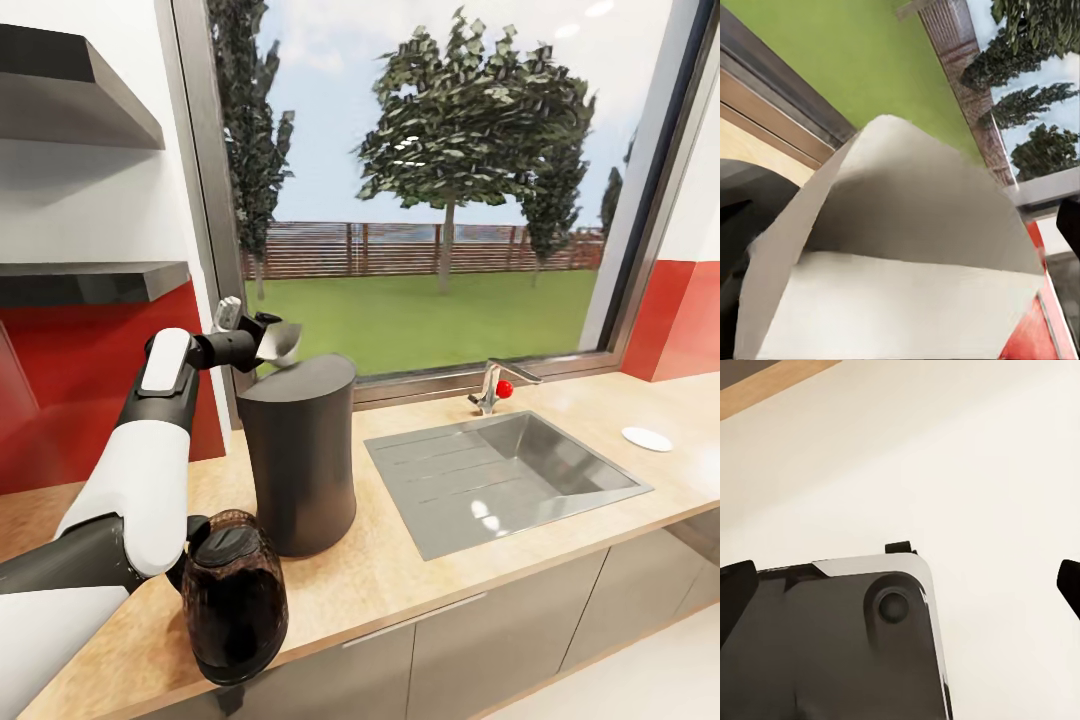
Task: Set up a coffee station on the kitchen countertop: keep the coffee maker on the countertop, move the bottle of coffee from the kitchen shelf to the counter next to the coffee maker, place a paper coffee filter on top of the coffee maker, put the saucer next to the coffee maker with the coffee cup on the saucer, and place the electric kettle next to the coffee maker.
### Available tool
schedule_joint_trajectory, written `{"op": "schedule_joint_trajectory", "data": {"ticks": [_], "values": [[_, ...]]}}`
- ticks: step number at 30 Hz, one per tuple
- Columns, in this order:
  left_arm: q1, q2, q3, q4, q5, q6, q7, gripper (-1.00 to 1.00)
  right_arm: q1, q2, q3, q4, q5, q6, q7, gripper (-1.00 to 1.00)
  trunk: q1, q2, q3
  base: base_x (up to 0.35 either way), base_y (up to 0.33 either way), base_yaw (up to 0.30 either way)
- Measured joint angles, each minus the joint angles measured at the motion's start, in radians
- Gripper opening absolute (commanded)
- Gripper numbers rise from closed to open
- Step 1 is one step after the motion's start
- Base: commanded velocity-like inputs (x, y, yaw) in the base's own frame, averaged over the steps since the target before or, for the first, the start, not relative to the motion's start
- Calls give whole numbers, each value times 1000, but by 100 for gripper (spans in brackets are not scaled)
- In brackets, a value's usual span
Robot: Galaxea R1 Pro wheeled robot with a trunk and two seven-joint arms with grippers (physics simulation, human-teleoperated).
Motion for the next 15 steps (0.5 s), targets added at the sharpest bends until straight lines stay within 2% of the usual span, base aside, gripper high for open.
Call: {"op": "schedule_joint_trajectory", "data": {"ticks": [15], "values": [[0,2,3,0,0,0,0,100,0,0,0,0,0,0,0,100,0,0,0,0,0,0]]}}
